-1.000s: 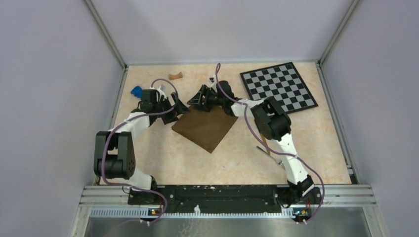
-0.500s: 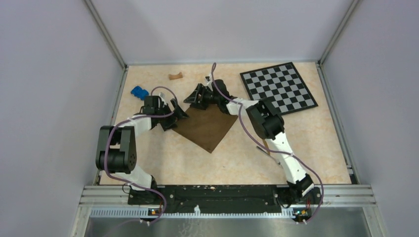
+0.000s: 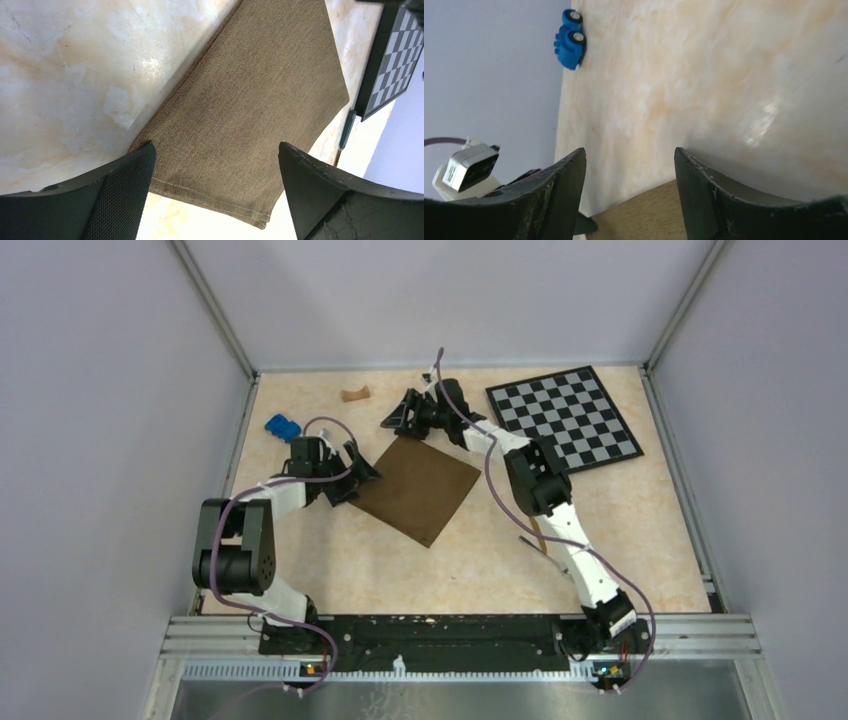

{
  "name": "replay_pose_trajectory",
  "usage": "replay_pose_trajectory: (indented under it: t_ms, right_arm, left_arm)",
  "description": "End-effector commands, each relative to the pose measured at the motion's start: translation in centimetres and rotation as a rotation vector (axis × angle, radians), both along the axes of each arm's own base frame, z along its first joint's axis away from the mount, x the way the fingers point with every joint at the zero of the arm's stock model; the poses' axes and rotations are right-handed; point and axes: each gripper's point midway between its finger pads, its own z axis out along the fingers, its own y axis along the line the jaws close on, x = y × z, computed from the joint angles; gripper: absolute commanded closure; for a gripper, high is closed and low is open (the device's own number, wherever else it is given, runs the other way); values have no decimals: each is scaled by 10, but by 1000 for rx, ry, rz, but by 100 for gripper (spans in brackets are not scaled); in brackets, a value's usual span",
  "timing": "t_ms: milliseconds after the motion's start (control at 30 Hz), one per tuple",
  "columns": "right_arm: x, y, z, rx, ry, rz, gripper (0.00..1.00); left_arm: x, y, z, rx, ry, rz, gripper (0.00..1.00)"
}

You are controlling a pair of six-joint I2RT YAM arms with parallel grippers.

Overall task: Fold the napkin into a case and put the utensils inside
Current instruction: Smooth out the square-folded napkin at the center of the board.

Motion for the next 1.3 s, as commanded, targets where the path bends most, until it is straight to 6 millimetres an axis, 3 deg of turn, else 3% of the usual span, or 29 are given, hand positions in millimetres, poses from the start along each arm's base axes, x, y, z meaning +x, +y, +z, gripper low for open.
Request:
replay_pose_trajectory:
  t_ms: [0,100,200,267,333,433,533,733,933,1000,1133,1267]
  right_arm:
    - [43,-32,-15,-98,-41,-56,35]
    - [53,-35,21,-98,-81,-32,35]
    - [46,-45,68,-131,-128,-17,34]
    - [31,-53,95,-136,-139,-9,34]
    - [10,-60,109,-120,-135,5,34]
    - [-24,-68,119,-45,-119,30,34]
    - [-49,-73,113,17,-84,57,34]
    - [-70,-93,71,18,-19,60,36]
    - [-77,-135,29,11,26,20,37]
    - [-79,-152,16,-8,48,-4,37]
    - [-79,-183,7,-113,46,-45,37]
    - [-75,-200,34,-299,-43,-65,37]
  left_arm:
    - [-33,25,-41,116,150,61,1]
    - [-27,15,-27,109,107,3,1]
    - [-15,4,6,116,29,-63,1]
    - [-6,-3,31,84,-32,-88,1]
    - [5,-12,57,38,-101,-106,1]
    - [21,-23,77,-31,-157,-124,1]
    - [37,-33,69,-86,-131,-138,1]
    - [54,-33,37,-83,-65,-116,1]
    - [20,-10,-24,-34,86,-9,1]
    - [8,1,-35,9,107,26,1]
    - [-11,6,-39,37,120,28,1]
    - [-22,-7,-15,2,75,-44,1]
